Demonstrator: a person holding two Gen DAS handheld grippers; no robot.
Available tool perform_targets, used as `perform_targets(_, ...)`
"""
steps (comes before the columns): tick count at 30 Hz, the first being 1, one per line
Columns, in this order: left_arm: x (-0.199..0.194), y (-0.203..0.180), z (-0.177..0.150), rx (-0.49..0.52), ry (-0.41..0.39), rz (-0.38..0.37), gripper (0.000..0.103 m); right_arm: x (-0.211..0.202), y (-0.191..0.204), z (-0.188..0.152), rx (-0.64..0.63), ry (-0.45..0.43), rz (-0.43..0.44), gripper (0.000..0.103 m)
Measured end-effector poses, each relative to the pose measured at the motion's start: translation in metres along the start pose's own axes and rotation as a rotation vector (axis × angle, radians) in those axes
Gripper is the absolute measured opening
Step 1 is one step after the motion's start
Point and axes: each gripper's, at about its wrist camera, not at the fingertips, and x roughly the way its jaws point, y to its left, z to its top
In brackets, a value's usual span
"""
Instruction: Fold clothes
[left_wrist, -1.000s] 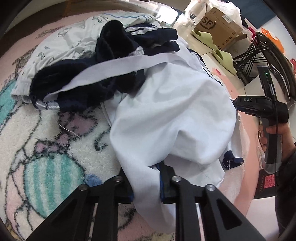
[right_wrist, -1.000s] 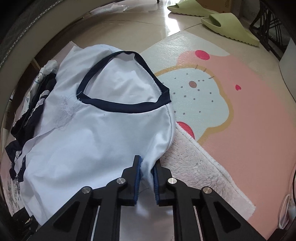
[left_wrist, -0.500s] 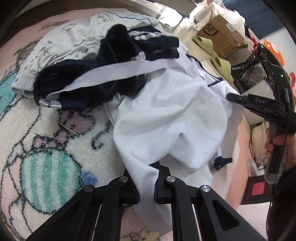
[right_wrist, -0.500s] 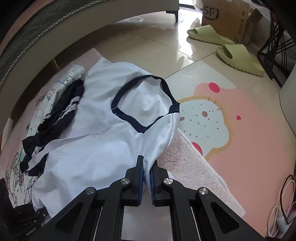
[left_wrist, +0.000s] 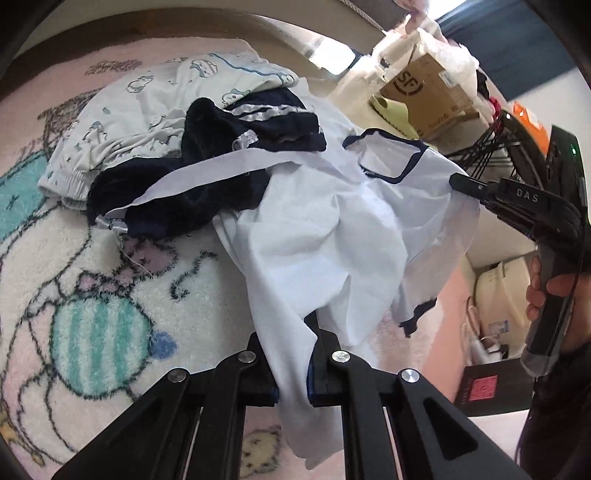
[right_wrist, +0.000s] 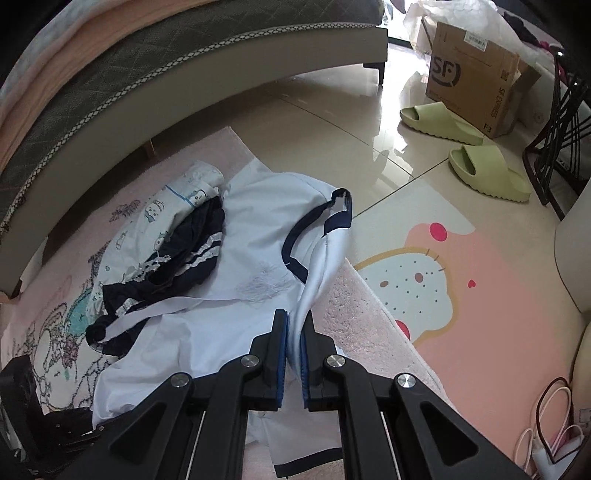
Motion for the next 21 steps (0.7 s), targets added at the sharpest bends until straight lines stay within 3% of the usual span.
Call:
perform_targets(7,-0.031,-0.019,0.007,0.028,-0.057,-0.031,0.007,-0.035,0.013,0.015,-0.023,-0.052,0.024,0.003)
perform_targets(11,-0.047,-0.025,0.011,0.049,-0.08,-0.037,0.007,-0.039,0.019,0.024,-0.044,-0.018,0.007,0.003)
perform_targets(15,-0.048,-0.022,0.014,0.032,-0.085,-0.047,0.007,-0.03,0.007,0.015,0.029,0.014,0.054,0.005)
perform_targets(17,-0.049,-0.021,0.012,0.028,-0.057,-0.075,0.007,-0.024,0.003,0.008,0.042,0.03,0.008,0.023)
perform_targets(18,-0.047,-0.023,0.011,0.036,-0.041,-0.073,0.007,-0.019,0.0,0.004,0.04,0.046,-0.007,0.05)
perform_targets(19,-0.047,-0.025,0.01,0.049,-0.031,-0.054,0.008,-0.014,-0.002,0.001,0.037,0.059,-0.015,0.066)
perform_targets(21,-0.046,-0.028,0.009,0.072,-0.024,-0.009,0.008,-0.005,-0.008,-0.006,0.043,0.083,-0.018,0.067)
